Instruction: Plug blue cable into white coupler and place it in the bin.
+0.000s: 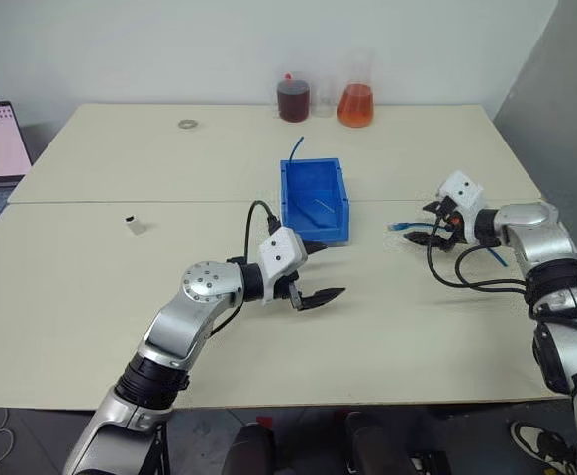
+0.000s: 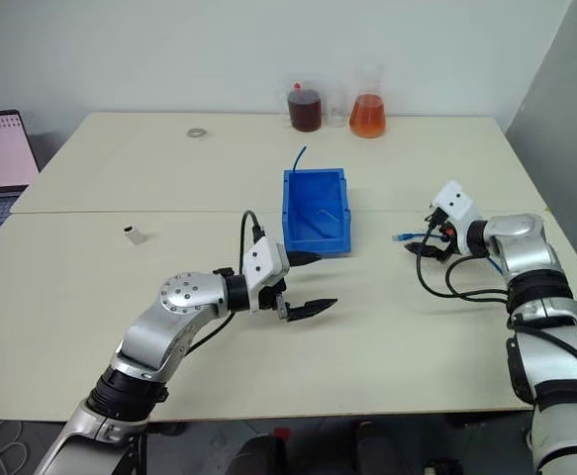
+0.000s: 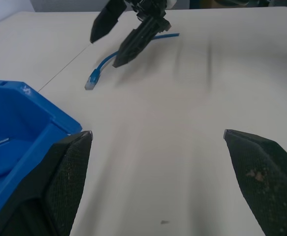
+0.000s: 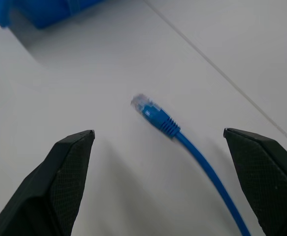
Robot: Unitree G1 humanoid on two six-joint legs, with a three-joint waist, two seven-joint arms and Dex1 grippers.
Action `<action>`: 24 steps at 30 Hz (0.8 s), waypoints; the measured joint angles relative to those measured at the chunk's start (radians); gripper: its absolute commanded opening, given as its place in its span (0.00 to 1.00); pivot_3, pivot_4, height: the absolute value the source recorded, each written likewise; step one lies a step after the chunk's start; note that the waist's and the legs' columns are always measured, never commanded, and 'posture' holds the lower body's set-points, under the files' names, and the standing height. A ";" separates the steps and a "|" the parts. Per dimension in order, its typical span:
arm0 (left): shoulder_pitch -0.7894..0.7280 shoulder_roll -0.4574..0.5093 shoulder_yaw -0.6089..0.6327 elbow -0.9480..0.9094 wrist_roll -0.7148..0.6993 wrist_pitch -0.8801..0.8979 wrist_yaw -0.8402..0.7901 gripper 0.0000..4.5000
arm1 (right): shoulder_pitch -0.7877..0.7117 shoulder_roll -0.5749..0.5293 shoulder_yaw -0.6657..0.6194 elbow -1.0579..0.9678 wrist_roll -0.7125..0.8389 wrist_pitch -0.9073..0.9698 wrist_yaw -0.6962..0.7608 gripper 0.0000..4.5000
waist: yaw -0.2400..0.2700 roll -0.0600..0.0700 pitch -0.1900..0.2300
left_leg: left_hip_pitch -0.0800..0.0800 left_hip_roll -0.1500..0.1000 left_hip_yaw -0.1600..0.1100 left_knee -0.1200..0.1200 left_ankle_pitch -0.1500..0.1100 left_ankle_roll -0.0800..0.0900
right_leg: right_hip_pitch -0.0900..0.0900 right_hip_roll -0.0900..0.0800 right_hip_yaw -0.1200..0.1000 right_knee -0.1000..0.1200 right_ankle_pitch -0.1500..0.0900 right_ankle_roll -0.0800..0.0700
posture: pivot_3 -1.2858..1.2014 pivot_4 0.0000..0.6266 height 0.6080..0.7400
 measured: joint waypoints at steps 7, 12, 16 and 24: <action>0.097 0.004 0.026 -0.138 -0.005 0.077 0.065 1.00 | -0.058 0.035 0.009 0.174 -0.094 -0.053 -0.084 0.99 | 0.000 0.000 0.000 | 0.001 0.000 0.000 0.002 0.000 0.000 | 0.001 0.000 0.000 0.002 0.001 0.002 | 0.52 0.24 1.00; 0.149 0.020 0.074 -0.197 -0.008 0.126 0.116 1.00 | -0.080 0.046 -0.017 0.207 -0.103 0.006 -0.143 0.99 | -0.001 0.000 0.000 | 0.001 0.000 0.000 0.002 0.000 0.000 | 0.001 0.000 0.000 0.003 0.001 0.002 | 0.52 0.24 1.00; 0.161 0.020 0.076 -0.236 -0.019 0.155 0.128 1.00 | -0.090 0.066 -0.079 0.222 -0.090 0.088 -0.225 0.99 | 0.000 0.000 0.000 | 0.001 0.000 0.000 0.002 0.000 0.000 | 0.001 0.000 0.000 0.003 0.001 0.002 | 0.52 0.24 1.00; 0.176 0.033 0.078 -0.265 -0.038 0.192 0.141 1.00 | -0.101 0.074 -0.138 0.224 -0.094 0.206 -0.307 0.99 | 0.000 0.000 0.000 | 0.001 0.000 0.000 0.002 0.000 0.000 | 0.002 0.000 0.000 0.003 0.001 0.002 | 0.52 0.24 1.00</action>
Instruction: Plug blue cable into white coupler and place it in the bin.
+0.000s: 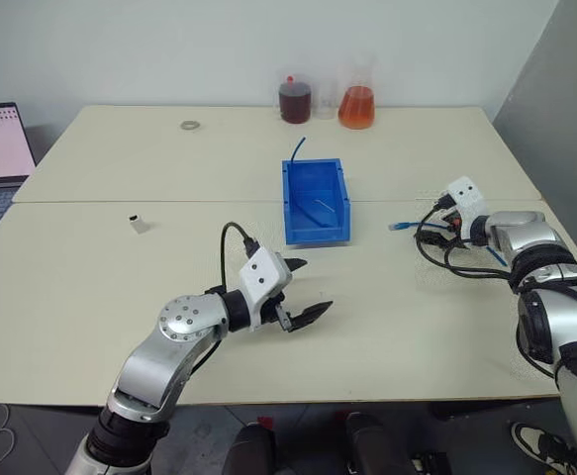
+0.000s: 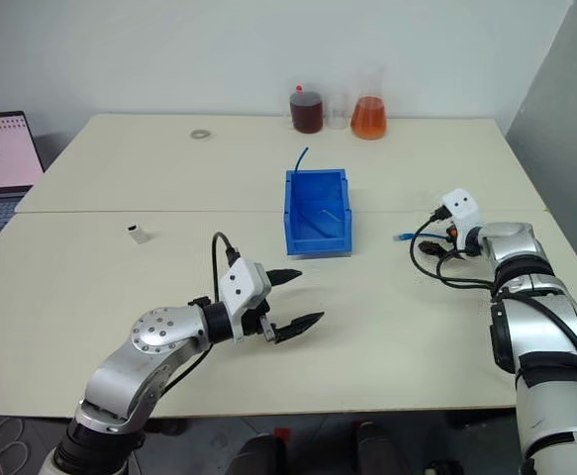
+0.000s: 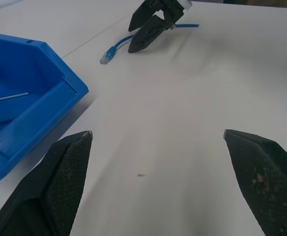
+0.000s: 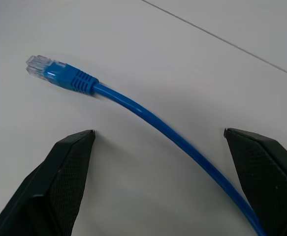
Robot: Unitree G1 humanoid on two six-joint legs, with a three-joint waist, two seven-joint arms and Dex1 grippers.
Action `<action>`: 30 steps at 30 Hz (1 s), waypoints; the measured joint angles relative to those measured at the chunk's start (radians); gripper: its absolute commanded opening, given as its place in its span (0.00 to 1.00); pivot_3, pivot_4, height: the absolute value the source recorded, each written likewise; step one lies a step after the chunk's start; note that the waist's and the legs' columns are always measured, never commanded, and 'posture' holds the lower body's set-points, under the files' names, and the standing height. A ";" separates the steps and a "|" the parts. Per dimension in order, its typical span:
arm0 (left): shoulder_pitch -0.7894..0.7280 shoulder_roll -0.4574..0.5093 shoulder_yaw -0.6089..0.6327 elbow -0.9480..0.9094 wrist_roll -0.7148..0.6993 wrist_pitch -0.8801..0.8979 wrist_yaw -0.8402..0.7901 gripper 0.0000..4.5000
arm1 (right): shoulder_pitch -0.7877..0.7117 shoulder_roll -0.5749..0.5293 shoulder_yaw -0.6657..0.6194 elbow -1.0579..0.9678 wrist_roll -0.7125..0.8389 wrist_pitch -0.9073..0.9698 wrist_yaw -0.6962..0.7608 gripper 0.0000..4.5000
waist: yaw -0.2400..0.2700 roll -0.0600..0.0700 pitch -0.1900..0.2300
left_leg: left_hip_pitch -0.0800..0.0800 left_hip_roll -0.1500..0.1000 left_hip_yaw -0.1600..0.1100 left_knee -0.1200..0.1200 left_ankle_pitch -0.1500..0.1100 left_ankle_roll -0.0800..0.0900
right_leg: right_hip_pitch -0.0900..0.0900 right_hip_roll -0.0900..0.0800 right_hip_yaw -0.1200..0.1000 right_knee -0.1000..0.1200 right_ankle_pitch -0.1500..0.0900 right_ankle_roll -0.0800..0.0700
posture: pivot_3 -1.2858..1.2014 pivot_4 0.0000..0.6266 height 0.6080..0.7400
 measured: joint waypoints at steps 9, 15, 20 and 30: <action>-0.002 0.005 0.010 -0.002 -0.007 0.013 0.004 1.00 | -0.001 -0.009 -0.003 -0.001 -0.002 0.035 0.074 0.55 | 0.001 0.000 0.000 | 0.000 0.000 0.000 0.000 0.000 0.000 | 0.000 0.000 0.000 0.000 0.000 0.000 | 0.52 0.24 1.00; -0.018 0.004 0.010 0.003 -0.008 0.012 -0.003 1.00 | -0.001 -0.012 -0.005 -0.002 -0.002 0.041 0.084 0.21 | 0.001 0.000 0.000 | 0.000 0.000 0.000 0.000 0.000 0.000 | 0.000 0.000 0.000 0.000 0.000 0.000 | 0.52 0.24 1.00; -0.022 0.007 0.016 0.009 -0.017 0.007 -0.009 1.00 | 0.000 -0.026 -0.002 -0.002 -0.010 0.043 0.119 0.01 | 0.001 0.000 0.000 | 0.000 0.000 0.000 0.000 0.000 0.000 | 0.000 0.000 0.000 0.000 0.000 0.000 | 0.52 0.24 1.00; 0.126 0.035 0.229 -0.034 -0.076 0.012 0.053 1.00 | 0.057 -0.063 0.040 -0.075 -0.019 -0.018 0.493 0.01 | -0.005 0.000 0.000 | 0.000 0.001 0.000 -0.001 0.000 0.000 | 0.000 0.000 0.000 -0.001 0.000 0.000 | 0.52 0.24 1.00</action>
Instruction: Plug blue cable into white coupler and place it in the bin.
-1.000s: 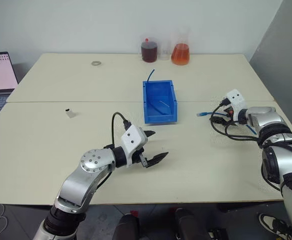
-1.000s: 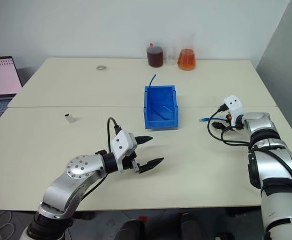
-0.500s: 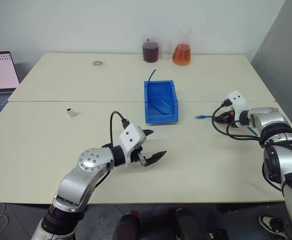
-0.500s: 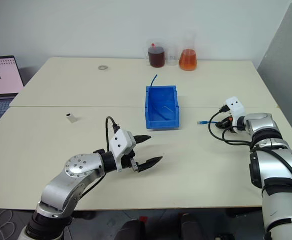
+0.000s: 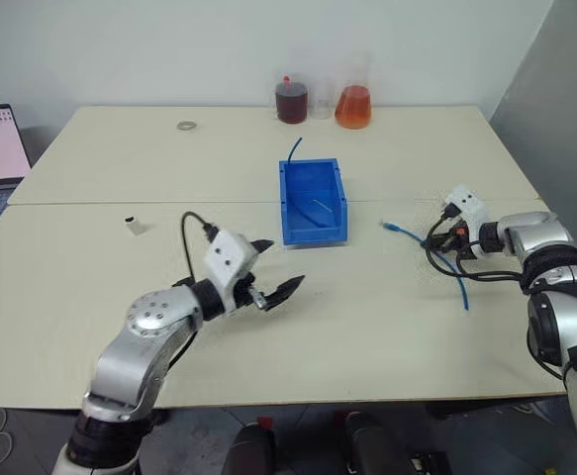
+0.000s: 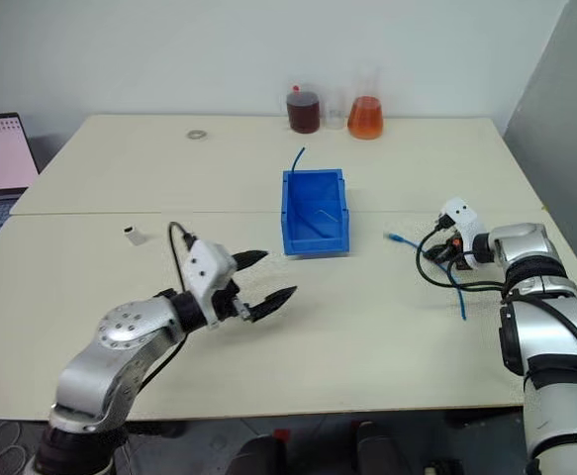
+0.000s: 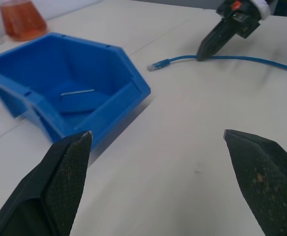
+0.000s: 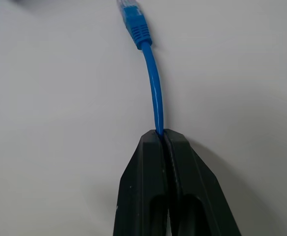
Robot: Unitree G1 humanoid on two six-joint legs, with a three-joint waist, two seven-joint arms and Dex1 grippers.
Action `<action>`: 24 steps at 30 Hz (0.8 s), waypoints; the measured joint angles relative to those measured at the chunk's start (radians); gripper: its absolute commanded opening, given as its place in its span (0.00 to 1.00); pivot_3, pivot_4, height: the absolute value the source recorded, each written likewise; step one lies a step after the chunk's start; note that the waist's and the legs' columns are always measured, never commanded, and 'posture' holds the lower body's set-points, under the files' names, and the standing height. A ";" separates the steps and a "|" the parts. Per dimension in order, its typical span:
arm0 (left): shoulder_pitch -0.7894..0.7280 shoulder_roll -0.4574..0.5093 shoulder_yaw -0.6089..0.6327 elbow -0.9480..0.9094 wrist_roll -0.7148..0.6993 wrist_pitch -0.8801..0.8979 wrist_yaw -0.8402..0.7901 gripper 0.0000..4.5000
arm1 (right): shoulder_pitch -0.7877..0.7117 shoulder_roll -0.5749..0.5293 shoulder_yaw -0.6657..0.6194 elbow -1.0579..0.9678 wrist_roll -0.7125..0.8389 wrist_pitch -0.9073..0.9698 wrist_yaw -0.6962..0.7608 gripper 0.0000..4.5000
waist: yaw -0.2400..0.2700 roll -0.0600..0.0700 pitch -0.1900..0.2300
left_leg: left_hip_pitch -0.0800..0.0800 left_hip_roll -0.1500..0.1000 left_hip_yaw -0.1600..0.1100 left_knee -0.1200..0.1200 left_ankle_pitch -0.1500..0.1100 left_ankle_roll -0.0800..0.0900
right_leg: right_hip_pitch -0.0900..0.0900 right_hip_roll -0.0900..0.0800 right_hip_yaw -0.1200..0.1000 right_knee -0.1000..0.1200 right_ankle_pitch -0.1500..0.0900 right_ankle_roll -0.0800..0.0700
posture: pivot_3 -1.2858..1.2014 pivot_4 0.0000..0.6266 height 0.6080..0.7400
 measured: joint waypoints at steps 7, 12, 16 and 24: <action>0.214 0.029 0.098 -0.122 -0.053 -0.006 -0.010 1.00 | 0.246 -0.058 0.025 -0.441 0.077 0.050 0.250 0.01 | 0.009 0.000 0.000 | 0.000 -0.001 -0.001 0.001 0.000 0.000 | 0.001 -0.001 0.000 0.000 0.000 0.001 | 0.52 0.24 1.00; 0.462 -0.001 0.132 -0.195 -0.047 -0.071 0.003 1.00 | 0.467 -0.052 0.072 -0.954 0.161 0.122 0.257 0.01 | 0.000 0.001 0.000 | 0.001 0.001 -0.001 0.001 0.000 0.000 | 0.000 0.001 0.000 0.000 0.000 0.001 | 0.52 0.24 1.00; 0.594 -0.028 0.130 -0.204 0.053 -0.195 0.043 1.00 | 0.466 0.083 0.145 -1.160 0.201 0.213 0.191 0.01 | -0.004 0.002 0.000 | 0.003 0.003 -0.003 0.001 0.000 0.000 | 0.001 0.004 0.000 0.002 -0.003 0.005 | 0.52 0.24 1.00; 0.656 -0.157 0.133 -0.207 0.086 -0.238 0.181 1.00 | 0.363 0.323 0.304 -1.085 0.153 0.246 -0.013 0.01 | 0.009 0.001 0.000 | 0.001 0.002 -0.002 0.002 0.000 0.000 | 0.001 0.003 0.000 0.000 0.001 0.002 | 0.52 0.24 1.00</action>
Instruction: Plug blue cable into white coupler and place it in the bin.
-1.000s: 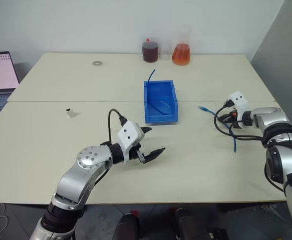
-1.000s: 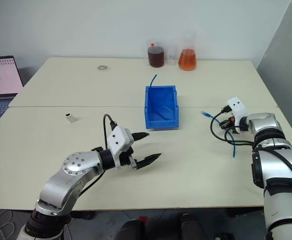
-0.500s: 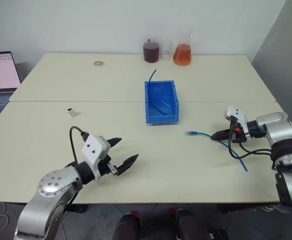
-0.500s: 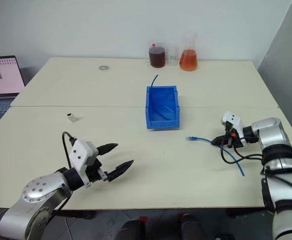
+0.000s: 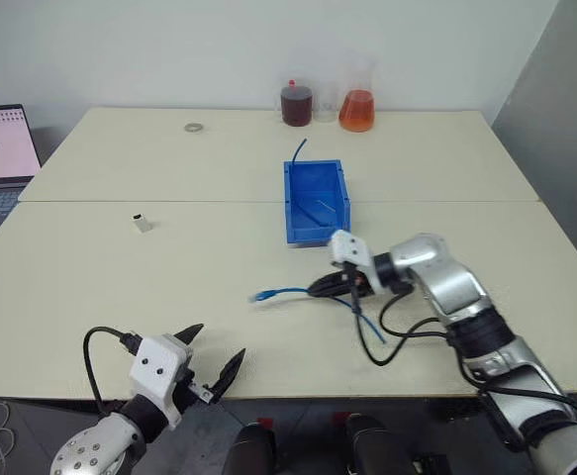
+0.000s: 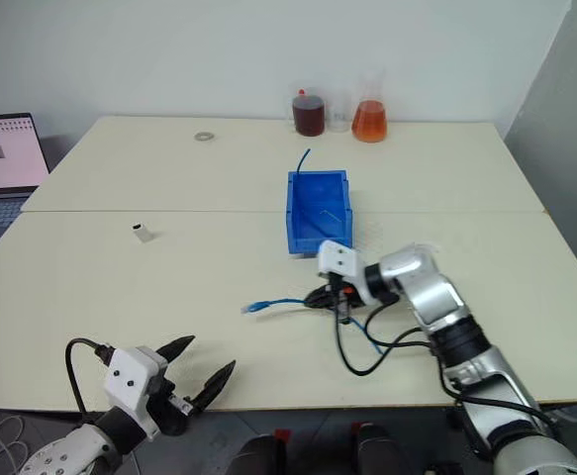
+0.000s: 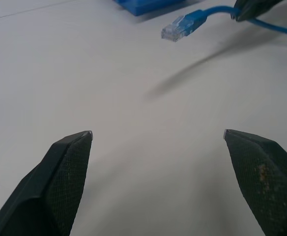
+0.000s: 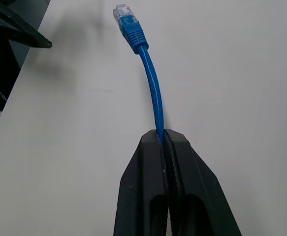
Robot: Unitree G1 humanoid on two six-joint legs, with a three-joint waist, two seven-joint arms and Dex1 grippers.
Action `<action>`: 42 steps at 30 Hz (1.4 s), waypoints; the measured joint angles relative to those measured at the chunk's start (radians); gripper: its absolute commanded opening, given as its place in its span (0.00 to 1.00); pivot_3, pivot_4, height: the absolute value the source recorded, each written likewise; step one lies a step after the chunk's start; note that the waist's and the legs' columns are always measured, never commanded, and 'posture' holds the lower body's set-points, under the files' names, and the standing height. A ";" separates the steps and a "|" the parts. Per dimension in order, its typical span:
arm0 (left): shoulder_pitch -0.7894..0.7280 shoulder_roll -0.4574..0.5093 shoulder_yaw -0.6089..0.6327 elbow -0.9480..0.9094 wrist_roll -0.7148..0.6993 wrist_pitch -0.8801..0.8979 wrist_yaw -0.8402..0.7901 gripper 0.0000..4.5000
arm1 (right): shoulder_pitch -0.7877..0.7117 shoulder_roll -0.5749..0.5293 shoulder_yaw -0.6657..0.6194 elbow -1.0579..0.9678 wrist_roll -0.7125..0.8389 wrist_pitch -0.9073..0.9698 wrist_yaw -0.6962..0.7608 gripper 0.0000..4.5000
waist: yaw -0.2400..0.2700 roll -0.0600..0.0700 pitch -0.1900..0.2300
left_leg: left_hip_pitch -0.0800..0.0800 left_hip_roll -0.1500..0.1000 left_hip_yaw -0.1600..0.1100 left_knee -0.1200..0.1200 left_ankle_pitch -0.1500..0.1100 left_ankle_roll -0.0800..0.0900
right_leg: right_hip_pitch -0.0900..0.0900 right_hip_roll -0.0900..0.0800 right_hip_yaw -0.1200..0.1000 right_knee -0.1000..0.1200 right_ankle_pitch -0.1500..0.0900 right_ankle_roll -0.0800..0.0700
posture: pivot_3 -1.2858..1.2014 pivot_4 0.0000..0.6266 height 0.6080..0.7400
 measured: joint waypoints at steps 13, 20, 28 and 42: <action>-0.005 -0.059 -0.040 0.001 0.012 0.002 0.108 1.00 | -0.104 0.126 0.068 0.300 -0.086 -0.101 -0.131 0.32 | -0.018 0.000 0.000 | 0.000 0.000 0.003 -0.001 0.000 0.000 | -0.001 -0.001 0.002 -0.001 0.000 0.000 | 0.52 0.24 1.00; 0.005 -0.063 -0.043 0.001 0.009 0.002 0.118 1.00 | -0.097 0.111 0.067 0.271 -0.077 -0.080 -0.105 0.70 | -0.021 0.000 0.000 | 0.000 0.000 0.002 -0.001 0.000 0.000 | -0.001 -0.001 0.001 0.000 0.000 0.000 | 0.52 0.24 1.00; -0.117 0.213 0.053 0.101 -0.095 0.042 -0.123 1.00 | -0.021 -0.049 -0.063 -0.037 0.033 0.119 -0.098 1.00 | -0.003 0.000 0.000 | -0.001 0.000 -0.003 -0.001 0.000 0.000 | -0.001 0.000 -0.003 0.001 -0.001 -0.002 | 0.52 0.24 1.00; -0.830 0.375 -0.185 0.879 -0.070 -0.134 -0.695 1.00 | 0.262 -0.282 -0.334 -0.628 0.476 0.500 -0.071 1.00 | 0.004 -0.001 0.000 | -0.002 0.000 -0.002 -0.001 0.000 0.000 | -0.001 0.001 -0.003 0.000 -0.001 -0.002 | 0.52 0.24 1.00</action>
